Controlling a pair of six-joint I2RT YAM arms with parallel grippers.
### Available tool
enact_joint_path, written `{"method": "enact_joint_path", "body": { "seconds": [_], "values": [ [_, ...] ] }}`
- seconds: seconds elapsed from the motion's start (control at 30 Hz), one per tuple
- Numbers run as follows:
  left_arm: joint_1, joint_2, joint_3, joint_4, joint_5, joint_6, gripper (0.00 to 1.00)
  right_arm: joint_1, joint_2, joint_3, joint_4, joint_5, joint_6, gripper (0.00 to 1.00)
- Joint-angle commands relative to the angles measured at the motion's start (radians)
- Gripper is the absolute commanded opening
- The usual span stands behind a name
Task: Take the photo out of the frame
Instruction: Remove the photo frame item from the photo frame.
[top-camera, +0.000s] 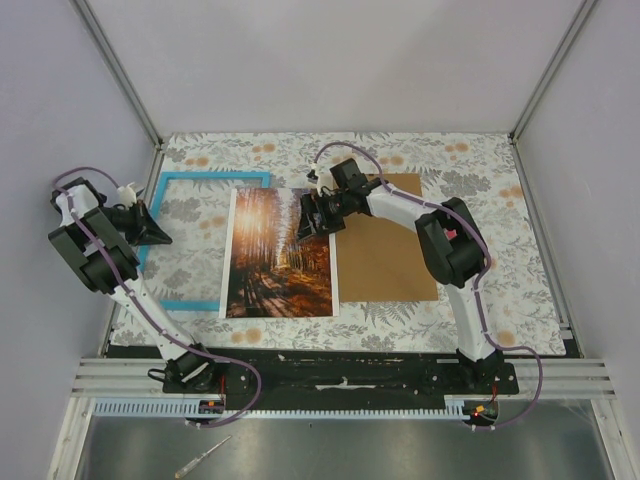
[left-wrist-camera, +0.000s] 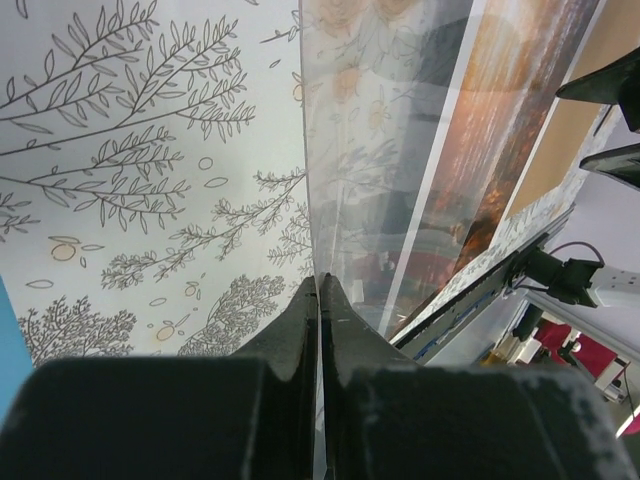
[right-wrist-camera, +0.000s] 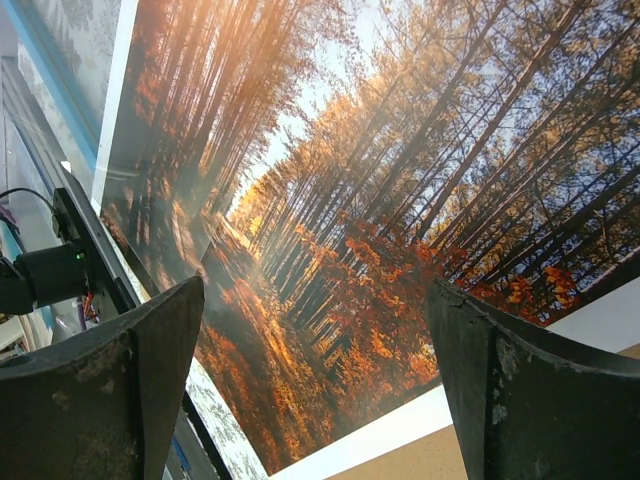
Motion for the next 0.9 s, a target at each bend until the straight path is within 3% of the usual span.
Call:
{"method": "enact_joint_path", "body": {
  "seconds": [0.0,0.33,0.87],
  "values": [
    [0.078,0.000,0.100,0.062,-0.049,0.041,0.05,0.000,-0.067,-0.016,-0.004,0.015,-0.022,0.98],
    [0.101,-0.043,0.065,0.133,-0.136,0.010,0.05,0.000,-0.112,-0.035,-0.017,0.033,-0.067,0.98],
    [0.102,-0.245,-0.161,0.413,-0.099,-0.105,0.05,0.000,-0.129,-0.067,-0.022,0.032,-0.097,0.98]
  ]
}}
